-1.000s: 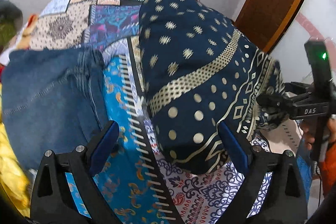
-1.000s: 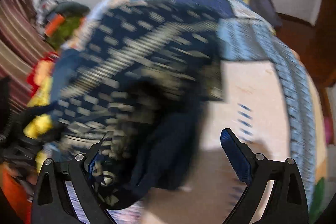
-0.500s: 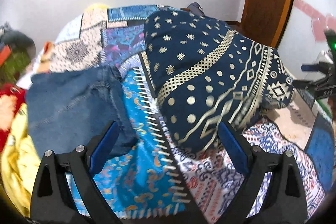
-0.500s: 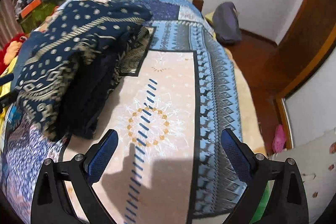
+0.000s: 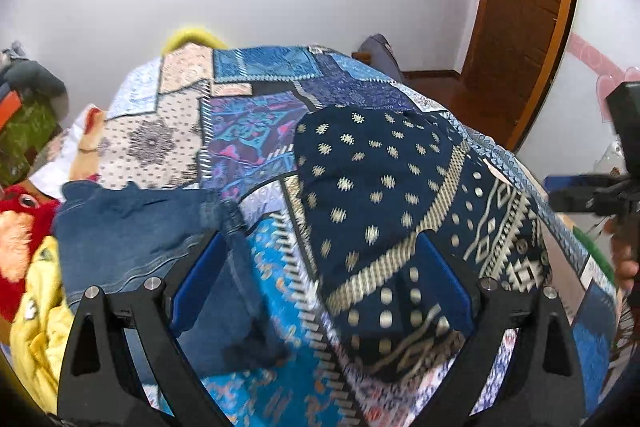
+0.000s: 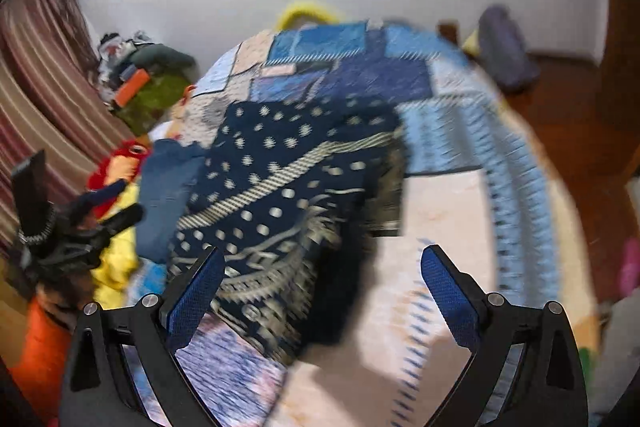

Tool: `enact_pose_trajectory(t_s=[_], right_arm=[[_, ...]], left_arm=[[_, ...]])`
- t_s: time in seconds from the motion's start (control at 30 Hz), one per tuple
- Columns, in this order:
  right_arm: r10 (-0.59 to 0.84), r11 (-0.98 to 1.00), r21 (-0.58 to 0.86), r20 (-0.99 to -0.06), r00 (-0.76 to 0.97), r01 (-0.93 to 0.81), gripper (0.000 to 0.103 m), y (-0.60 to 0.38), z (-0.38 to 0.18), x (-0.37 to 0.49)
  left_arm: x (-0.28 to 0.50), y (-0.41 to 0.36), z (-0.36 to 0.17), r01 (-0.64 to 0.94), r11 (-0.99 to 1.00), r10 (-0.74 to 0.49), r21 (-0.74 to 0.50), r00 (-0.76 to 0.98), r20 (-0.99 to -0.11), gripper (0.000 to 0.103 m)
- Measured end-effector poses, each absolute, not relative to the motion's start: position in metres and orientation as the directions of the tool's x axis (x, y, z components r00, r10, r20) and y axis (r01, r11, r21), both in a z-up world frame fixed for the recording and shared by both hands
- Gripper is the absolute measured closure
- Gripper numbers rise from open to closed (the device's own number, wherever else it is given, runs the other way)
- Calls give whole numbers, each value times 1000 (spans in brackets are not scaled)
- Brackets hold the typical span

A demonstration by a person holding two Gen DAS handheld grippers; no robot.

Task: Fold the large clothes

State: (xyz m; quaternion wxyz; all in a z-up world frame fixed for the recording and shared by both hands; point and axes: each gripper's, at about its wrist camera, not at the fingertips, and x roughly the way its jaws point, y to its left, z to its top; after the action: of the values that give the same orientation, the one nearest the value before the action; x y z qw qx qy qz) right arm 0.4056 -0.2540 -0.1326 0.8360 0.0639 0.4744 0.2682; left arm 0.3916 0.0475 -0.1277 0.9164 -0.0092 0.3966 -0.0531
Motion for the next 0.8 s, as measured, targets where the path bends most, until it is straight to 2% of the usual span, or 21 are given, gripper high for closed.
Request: enact_pose_trajectory(t_s=[0.1,0.3,0.43,0.63,0.7,0.77,0.8], right_arm=[[520,841,409,-792,319,-356,5,-238,-160,437],[508,834,430,-842,178,-347,5,-210,-214,486],[626,760,575,-772,105,-302,5,-209,-238,510],[708,698,674,-700,93,-240,4,-201,-252,536],[717,693,688,-690,100,-217,4,-197,-253,541],[712,699,685,-694,110,-205,5,-194,-251,542],[711,700,685,-694,114,-203,10,-193,-250,542]], left_arm=[[420,49,-143,96,986,-165,-135,631,-758,7],[474,64,-190,62,923,-360,-379,480,-800,7],[501,75,-221,2,832,-506,-555,413,-757,6],[522,78,-236,-35,755,-592,-655,394,-703,6],[525,76,-235,-31,737,-612,-675,393,-686,21],[525,75,-231,-47,738,-604,-673,398,-690,28],[524,74,-228,-45,746,-595,-664,405,-695,32]])
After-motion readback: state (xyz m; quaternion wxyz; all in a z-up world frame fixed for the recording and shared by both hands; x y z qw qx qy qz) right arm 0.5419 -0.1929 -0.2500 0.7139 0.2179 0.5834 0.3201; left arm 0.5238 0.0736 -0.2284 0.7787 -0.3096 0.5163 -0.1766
